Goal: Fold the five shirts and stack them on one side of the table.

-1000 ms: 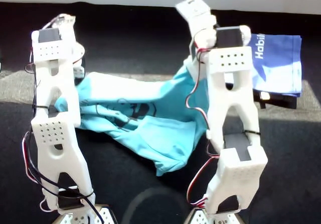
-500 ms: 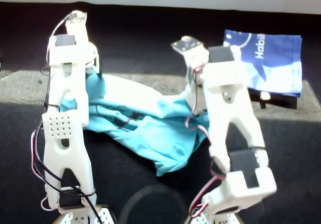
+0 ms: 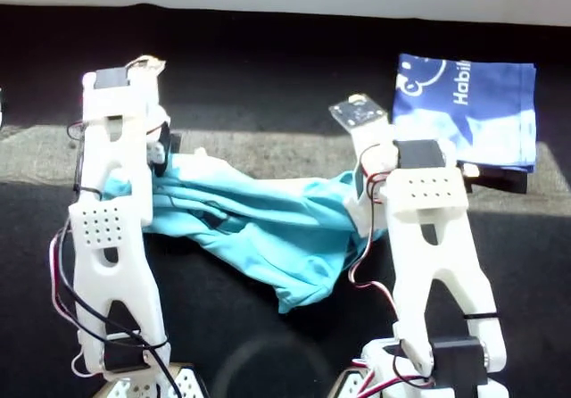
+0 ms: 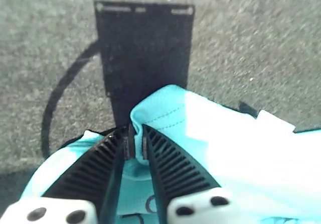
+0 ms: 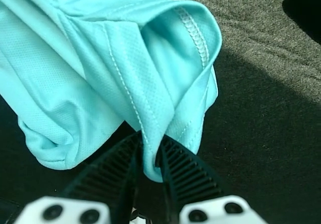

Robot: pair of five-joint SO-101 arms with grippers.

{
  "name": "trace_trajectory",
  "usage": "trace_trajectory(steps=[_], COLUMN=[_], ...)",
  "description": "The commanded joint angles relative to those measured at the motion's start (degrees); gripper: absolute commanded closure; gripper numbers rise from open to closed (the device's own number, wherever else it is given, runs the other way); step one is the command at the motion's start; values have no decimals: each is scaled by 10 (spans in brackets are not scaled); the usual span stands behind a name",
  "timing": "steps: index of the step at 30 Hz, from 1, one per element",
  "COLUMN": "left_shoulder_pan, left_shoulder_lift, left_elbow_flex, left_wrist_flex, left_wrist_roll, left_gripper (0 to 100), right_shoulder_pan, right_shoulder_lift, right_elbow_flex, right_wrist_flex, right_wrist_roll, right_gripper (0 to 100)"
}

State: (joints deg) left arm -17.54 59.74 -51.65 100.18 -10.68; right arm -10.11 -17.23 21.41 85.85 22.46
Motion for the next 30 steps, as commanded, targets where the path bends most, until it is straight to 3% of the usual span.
trace_trajectory(steps=[1, 14, 17, 22, 25, 30], left_shoulder_pan=[-51, -120, -141, -145, -129, -70], left_shoulder_lift=[-42, -314, -355, -421, -436, -407], left_elbow_flex=[107, 465, 474, 453, 420, 361], left_wrist_flex=[16, 15, 15, 15, 15, -11], left_wrist_roll=[-32, -158, -173, -185, -181, -71], left_gripper=[991, 986, 973, 829, 819, 819], right_shoulder_pan=[15, 11, 12, 12, 12, 12], right_shoulder_lift=[-29, -32, -32, -32, -33, -33], right_elbow_flex=[1, 46, 104, 167, 168, 168], right_wrist_flex=[-5, -6, -31, -81, -82, -82], right_wrist_roll=[5, 6, 6, 6, 6, 6], right_gripper=[991, 991, 991, 991, 991, 991])
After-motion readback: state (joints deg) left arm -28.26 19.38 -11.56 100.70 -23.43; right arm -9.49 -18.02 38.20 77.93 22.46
